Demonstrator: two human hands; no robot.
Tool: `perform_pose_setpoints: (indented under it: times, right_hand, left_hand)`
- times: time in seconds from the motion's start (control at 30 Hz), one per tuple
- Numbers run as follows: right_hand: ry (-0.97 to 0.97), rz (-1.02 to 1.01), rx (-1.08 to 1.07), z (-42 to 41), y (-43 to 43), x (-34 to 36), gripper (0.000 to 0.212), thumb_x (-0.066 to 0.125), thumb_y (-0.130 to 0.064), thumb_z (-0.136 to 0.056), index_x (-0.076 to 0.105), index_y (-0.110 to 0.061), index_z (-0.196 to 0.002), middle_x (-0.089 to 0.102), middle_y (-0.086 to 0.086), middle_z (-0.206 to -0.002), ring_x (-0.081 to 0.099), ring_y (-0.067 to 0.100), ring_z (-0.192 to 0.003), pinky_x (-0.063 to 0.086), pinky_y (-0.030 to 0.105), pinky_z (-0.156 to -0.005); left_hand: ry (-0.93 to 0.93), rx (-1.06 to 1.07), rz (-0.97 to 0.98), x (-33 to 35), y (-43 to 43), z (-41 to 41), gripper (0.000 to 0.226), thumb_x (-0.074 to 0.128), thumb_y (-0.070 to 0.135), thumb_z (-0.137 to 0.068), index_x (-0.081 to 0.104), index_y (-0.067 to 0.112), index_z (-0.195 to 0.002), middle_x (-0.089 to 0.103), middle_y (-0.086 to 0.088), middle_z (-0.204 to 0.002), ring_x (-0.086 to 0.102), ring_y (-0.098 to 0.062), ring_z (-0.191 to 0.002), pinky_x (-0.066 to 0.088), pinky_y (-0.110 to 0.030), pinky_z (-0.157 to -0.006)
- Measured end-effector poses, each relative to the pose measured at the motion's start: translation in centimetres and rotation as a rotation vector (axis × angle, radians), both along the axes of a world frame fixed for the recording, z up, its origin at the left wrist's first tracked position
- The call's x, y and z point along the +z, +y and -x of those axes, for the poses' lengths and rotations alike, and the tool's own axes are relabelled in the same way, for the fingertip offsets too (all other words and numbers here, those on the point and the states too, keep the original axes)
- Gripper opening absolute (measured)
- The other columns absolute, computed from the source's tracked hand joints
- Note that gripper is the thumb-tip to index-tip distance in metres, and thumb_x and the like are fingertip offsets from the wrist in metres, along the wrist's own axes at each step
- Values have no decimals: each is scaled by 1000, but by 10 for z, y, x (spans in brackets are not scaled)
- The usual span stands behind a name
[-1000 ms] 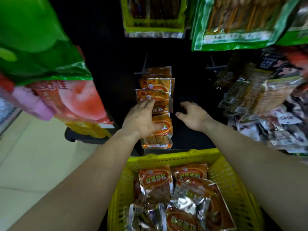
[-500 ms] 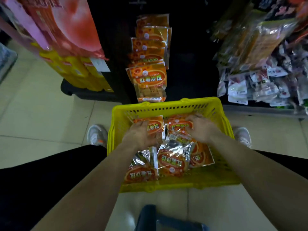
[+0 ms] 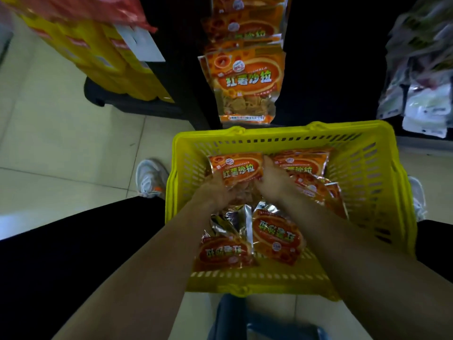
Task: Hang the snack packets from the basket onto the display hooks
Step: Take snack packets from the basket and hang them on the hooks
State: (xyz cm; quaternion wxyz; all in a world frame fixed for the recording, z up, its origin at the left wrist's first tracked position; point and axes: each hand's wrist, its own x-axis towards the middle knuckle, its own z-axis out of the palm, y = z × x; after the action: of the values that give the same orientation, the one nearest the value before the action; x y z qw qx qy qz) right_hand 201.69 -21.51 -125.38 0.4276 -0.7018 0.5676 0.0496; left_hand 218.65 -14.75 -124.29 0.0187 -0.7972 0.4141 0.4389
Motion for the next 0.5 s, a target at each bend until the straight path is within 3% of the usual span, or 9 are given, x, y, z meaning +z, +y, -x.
perform_pose_setpoints:
  times: [0.17,0.3,0.43,0.5]
  right_hand:
    - [12,38,-138,-4,-4,-19,51,68,-45,-85,45,-25,-125,58,7,-122,57,30,-108,49,44,-92]
    - [-45,67,-174,3,-3,-23,24,70,-40,-86,54,-30,-100,47,-2,-114,55,23,-101,44,33,-81]
    - [-98,78,-190,4,-3,-11,20,65,-33,-93,56,-29,-109,64,-4,-104,62,18,-85,54,36,-75]
    - [-58,170,-167,7,-7,-3,15,60,-30,-96,61,-28,-110,70,-1,-102,63,19,-84,52,33,-71]
  left_hand:
    - [16,-58,42,-13,5,-2,81,71,48,-85,32,18,-150,43,-11,-149,46,-34,-133,43,-50,-107]
    - [89,70,140,-15,9,-2,83,78,47,-80,39,22,-148,45,-7,-148,49,-30,-131,45,-45,-106]
    - [218,209,136,-11,8,-2,78,80,38,-82,39,20,-146,57,-4,-135,59,-26,-116,51,-43,-99]
    - [278,305,157,-8,8,-4,72,80,35,-82,42,21,-141,61,3,-122,63,-21,-106,55,-40,-92]
